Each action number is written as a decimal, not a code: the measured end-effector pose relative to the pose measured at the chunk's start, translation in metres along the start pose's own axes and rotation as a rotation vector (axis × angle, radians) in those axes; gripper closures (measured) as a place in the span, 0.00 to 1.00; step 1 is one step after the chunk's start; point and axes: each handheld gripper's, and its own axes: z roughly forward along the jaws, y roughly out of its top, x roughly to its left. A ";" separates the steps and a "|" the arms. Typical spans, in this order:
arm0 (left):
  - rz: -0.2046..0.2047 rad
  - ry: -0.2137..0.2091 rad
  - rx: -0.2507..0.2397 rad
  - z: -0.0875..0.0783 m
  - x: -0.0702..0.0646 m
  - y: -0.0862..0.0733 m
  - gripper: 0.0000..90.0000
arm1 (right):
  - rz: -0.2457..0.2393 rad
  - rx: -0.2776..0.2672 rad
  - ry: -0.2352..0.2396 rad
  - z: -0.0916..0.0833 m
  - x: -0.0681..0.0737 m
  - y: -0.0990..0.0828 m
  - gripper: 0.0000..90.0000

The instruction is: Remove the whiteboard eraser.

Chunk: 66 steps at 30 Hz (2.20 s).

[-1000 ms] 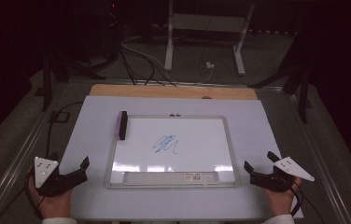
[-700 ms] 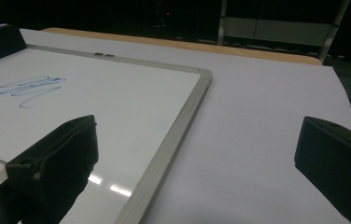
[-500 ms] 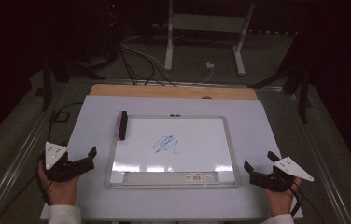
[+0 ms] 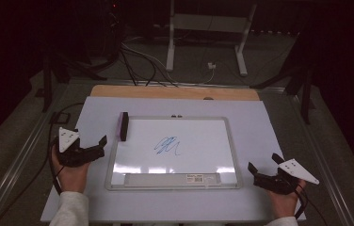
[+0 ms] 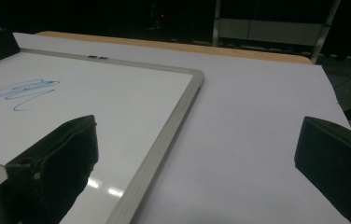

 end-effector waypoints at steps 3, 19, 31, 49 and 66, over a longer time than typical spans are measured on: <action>0.010 -0.003 0.017 0.009 -0.002 0.004 0.01 | 0.002 -0.002 -0.001 0.000 0.000 0.000 0.00; -0.028 0.010 0.041 0.039 0.005 0.010 0.01 | 0.009 0.010 -0.012 -0.003 0.003 -0.001 0.00; -0.049 0.016 0.083 0.065 0.004 0.005 0.01 | 0.018 0.006 -0.008 -0.002 0.000 -0.001 0.00; -0.095 0.010 0.183 0.097 0.004 0.001 0.04 | 0.029 0.006 -0.002 0.001 -0.001 -0.001 0.00; -0.129 -0.073 0.255 0.110 0.000 -0.004 0.38 | 0.026 0.010 -0.004 0.001 -0.001 0.000 0.00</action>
